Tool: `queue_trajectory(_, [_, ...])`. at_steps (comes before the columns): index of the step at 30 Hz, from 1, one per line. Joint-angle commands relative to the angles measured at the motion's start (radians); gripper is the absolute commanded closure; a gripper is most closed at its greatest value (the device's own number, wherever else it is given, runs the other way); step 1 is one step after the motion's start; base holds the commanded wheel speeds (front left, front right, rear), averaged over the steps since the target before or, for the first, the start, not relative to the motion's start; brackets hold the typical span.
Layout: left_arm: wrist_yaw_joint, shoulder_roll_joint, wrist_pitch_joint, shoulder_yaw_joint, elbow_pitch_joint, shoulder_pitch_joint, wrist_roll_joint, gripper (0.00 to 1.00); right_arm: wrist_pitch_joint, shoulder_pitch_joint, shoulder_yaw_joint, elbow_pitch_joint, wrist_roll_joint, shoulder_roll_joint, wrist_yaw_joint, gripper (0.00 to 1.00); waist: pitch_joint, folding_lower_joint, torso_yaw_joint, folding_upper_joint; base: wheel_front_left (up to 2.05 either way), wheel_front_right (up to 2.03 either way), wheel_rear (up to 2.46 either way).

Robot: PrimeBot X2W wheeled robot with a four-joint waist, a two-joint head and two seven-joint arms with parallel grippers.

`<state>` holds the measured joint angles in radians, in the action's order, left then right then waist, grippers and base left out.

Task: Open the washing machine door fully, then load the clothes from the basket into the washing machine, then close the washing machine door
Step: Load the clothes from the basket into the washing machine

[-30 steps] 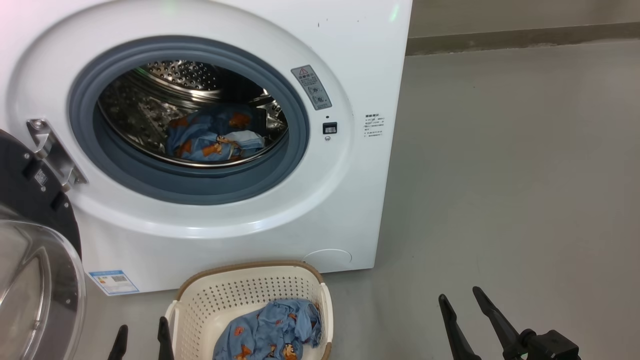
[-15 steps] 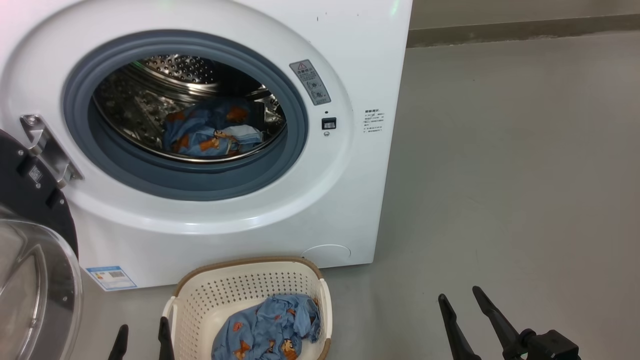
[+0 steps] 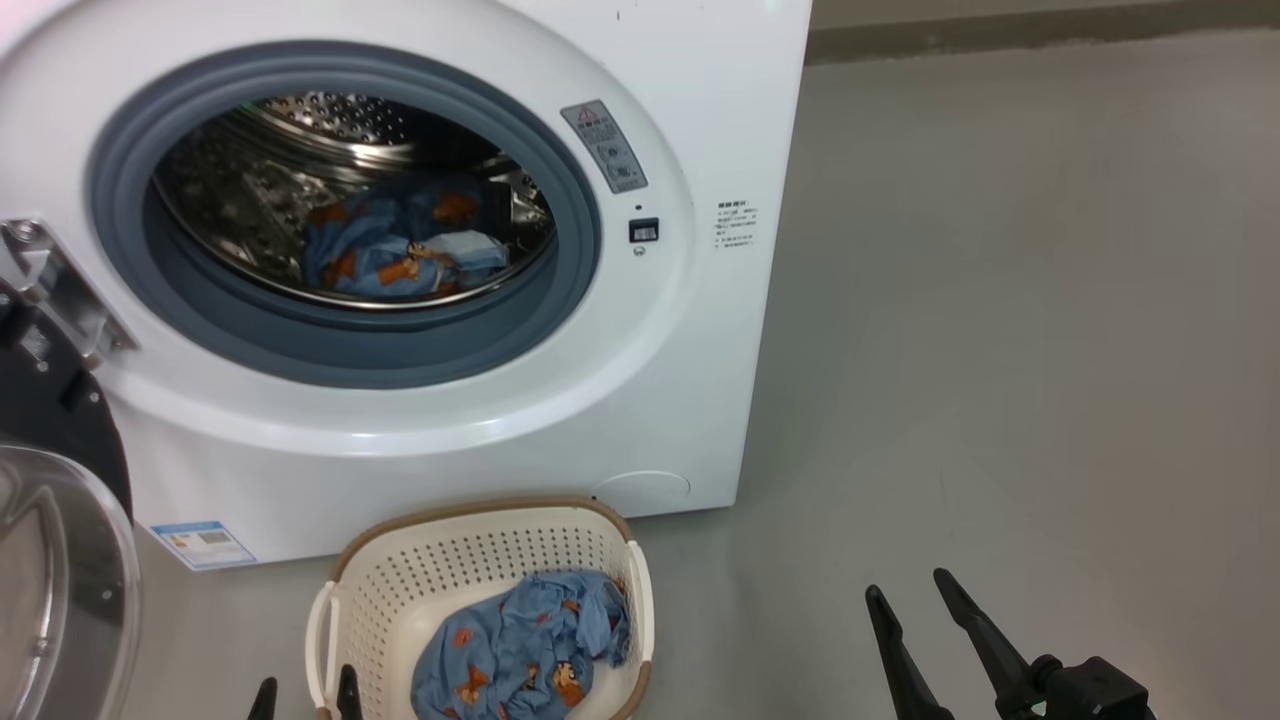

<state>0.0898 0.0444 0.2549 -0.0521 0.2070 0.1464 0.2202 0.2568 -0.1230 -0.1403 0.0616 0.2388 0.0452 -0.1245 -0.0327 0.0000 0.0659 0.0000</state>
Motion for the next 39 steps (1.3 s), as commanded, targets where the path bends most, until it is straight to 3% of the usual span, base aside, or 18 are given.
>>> queue_trajectory(1, [0.014, 0.006, -0.008, 0.029, -0.009, -0.048, -0.008, 0.00, 0.005, 0.036, -0.024, -0.031, -0.006, 0.005, -0.006, 0.00, -0.022, 0.0000, 0.009, 0.0000, 0.00, 0.00, 0.00])
queue_trajectory(10, [-0.030, 0.015, -0.171, -0.020, 0.032, -0.134, 0.023, 0.00, 0.005, 0.070, -0.035, -0.045, 0.006, 0.005, -0.006, 0.00, -0.100, 0.0000, 0.032, 0.0000, 0.00, 0.00, 0.00])
queue_trajectory(18, [-0.096, 0.018, -0.386, -0.029, 0.110, -0.267, 0.152, 0.00, 0.005, 0.123, -0.059, -0.060, 0.022, 0.005, -0.006, 0.00, -0.211, 0.0000, 0.075, 0.0000, 0.00, 0.00, 0.00])
queue_trajectory(27, [-0.155, 0.078, -0.628, -0.051, 0.332, -0.455, 0.206, 0.00, 0.005, 0.191, -0.089, -0.075, 0.044, 0.005, -0.006, 0.00, -0.335, 0.0000, 0.141, 0.0000, 0.00, 0.00, 0.00])
queue_trajectory(32, [-0.158, 0.096, -0.676, -0.029, 0.503, -0.561, 0.239, 0.00, 0.005, 0.221, -0.110, -0.083, 0.052, 0.005, -0.006, 0.00, -0.391, 0.0000, 0.177, 0.0000, 0.00, 0.00, 0.00])
queue_trajectory(39, [-0.149, 0.101, -0.637, 0.018, 0.706, -0.698, 0.282, 0.00, 0.005, 0.248, -0.138, -0.096, 0.055, 0.005, -0.006, 0.00, -0.469, 0.0000, 0.230, 0.0000, 0.00, 0.00, 0.00])
